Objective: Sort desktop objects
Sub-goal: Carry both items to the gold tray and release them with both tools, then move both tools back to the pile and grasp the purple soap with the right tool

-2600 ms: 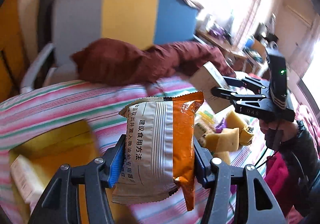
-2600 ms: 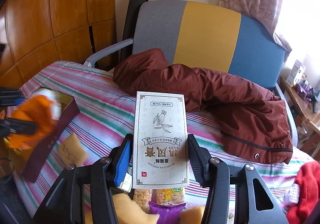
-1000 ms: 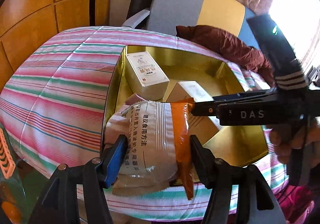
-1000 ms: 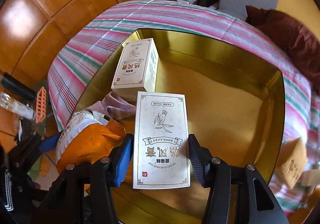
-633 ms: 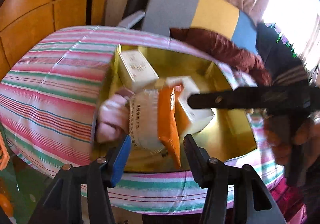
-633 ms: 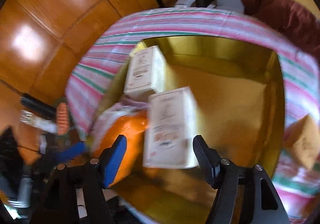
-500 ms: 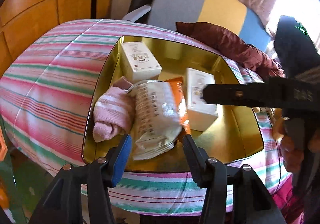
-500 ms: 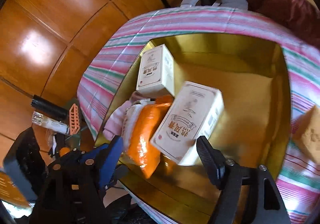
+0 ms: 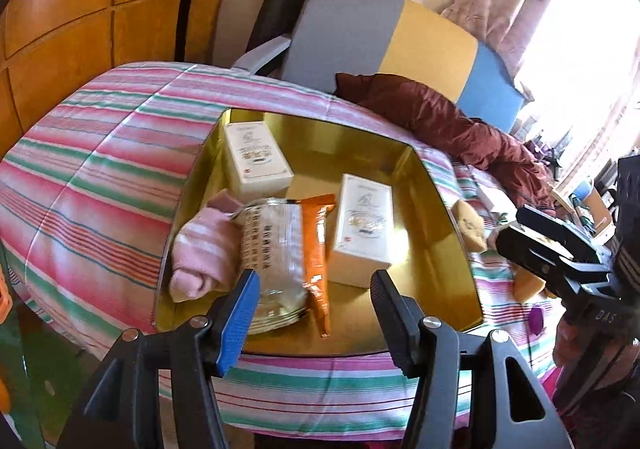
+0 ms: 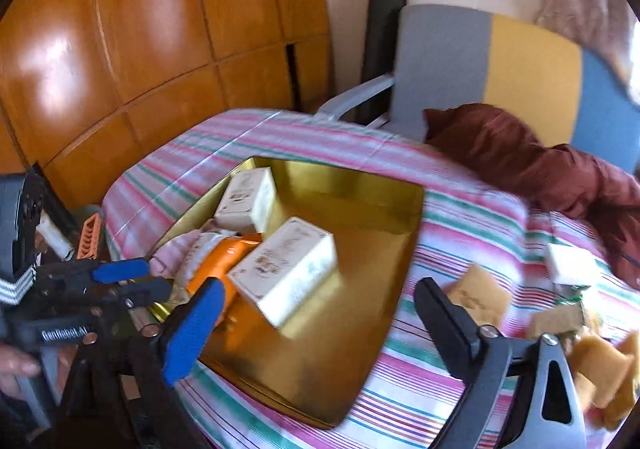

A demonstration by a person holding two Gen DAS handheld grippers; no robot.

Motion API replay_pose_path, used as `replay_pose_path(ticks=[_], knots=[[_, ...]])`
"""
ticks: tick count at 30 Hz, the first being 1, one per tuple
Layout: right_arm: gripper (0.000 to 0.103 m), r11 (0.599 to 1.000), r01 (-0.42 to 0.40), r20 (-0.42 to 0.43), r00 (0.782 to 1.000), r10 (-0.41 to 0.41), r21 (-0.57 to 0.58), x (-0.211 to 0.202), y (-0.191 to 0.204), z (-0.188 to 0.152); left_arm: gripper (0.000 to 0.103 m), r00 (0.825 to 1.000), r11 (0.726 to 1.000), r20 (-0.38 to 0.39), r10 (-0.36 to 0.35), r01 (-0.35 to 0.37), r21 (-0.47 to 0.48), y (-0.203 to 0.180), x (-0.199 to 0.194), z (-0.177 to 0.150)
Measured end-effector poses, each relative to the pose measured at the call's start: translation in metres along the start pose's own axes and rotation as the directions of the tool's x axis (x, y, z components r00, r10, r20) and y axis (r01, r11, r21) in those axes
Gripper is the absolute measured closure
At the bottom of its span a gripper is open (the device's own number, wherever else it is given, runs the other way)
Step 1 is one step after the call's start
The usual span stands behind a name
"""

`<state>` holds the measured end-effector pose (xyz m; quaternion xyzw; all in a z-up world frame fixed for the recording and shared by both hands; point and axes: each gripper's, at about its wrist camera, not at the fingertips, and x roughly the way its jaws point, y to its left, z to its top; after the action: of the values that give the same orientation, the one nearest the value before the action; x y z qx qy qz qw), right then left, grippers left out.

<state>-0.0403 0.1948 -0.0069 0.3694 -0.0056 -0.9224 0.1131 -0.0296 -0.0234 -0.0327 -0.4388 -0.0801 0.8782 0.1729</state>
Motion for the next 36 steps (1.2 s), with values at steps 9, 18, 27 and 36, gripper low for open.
replay_pose_path(ticks=[9, 18, 27, 36], knots=[[0.017, 0.986, 0.023, 0.044, 0.999, -0.031, 0.162, -0.043, -0.068, -0.022, 0.045, 0.994, 0.992, -0.037, -0.098, 0.101, 0.074, -0.037, 0.004, -0.004], [0.017, 0.965, 0.116, 0.019, 0.992, -0.123, 0.234, -0.067, -0.115, -0.047, 0.039, 0.983, 0.981, -0.107, -0.152, 0.163, 0.102, -0.068, 0.013, -0.01], [0.017, 0.917, 0.238, -0.026, 0.97, -0.242, 0.32, -0.099, -0.167, -0.062, 0.039, 0.975, 0.967, -0.165, -0.147, 0.176, 0.183, -0.099, 0.024, -0.017], [0.017, 0.864, 0.309, -0.272, 0.939, -0.211, 0.398, -0.1, -0.212, -0.113, 0.039, 0.954, 0.937, -0.221, -0.203, 0.254, 0.238, -0.128, 0.034, -0.024]])
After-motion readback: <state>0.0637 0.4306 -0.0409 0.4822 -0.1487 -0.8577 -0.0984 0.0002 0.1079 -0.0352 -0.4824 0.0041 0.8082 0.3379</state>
